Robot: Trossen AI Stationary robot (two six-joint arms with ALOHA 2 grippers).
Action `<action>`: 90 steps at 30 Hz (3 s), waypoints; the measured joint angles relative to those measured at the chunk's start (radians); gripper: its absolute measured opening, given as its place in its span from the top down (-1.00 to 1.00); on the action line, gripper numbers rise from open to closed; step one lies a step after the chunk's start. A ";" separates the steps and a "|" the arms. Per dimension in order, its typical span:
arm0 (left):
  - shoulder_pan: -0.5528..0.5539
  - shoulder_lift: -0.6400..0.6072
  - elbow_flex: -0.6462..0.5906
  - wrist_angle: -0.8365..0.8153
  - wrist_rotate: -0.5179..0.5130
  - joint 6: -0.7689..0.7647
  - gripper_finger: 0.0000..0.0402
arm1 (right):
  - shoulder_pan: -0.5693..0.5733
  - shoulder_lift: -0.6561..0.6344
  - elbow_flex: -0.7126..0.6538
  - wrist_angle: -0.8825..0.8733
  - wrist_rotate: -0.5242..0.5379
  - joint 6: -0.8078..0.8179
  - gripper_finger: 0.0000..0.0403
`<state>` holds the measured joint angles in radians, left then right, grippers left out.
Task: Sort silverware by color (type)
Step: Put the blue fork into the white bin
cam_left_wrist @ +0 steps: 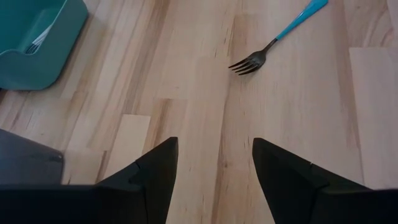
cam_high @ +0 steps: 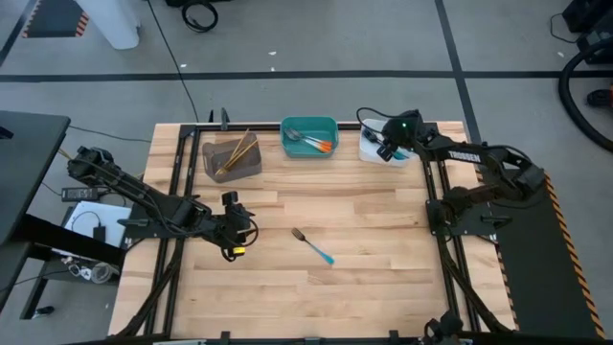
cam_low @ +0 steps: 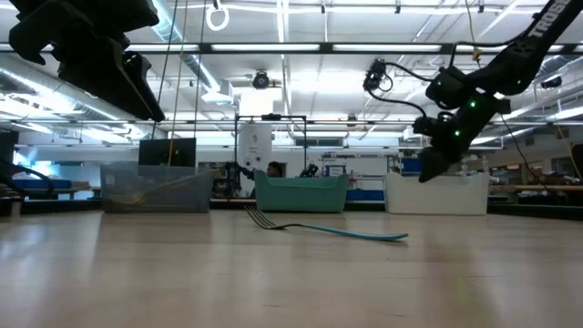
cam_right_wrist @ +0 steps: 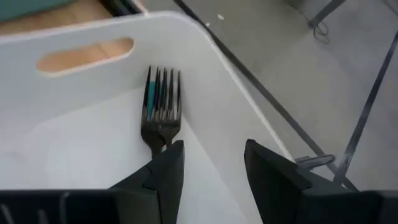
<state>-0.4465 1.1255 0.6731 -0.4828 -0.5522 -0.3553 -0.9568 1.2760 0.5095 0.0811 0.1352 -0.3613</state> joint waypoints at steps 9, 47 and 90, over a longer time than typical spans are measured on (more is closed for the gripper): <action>-0.003 0.000 0.000 0.000 0.000 0.001 -0.08 | 0.070 -0.111 0.000 -0.028 0.008 0.060 0.14; -0.012 0.000 0.000 0.006 0.033 -0.033 -0.08 | 0.412 -0.163 0.009 -0.053 0.230 0.138 0.14; -0.012 0.000 0.000 0.050 0.033 -0.017 -0.08 | 0.898 -0.073 0.176 -0.119 0.293 0.396 0.14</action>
<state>-0.4586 1.1259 0.6731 -0.4323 -0.5189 -0.3726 -0.0592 1.2034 0.6857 -0.0382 0.4283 0.0349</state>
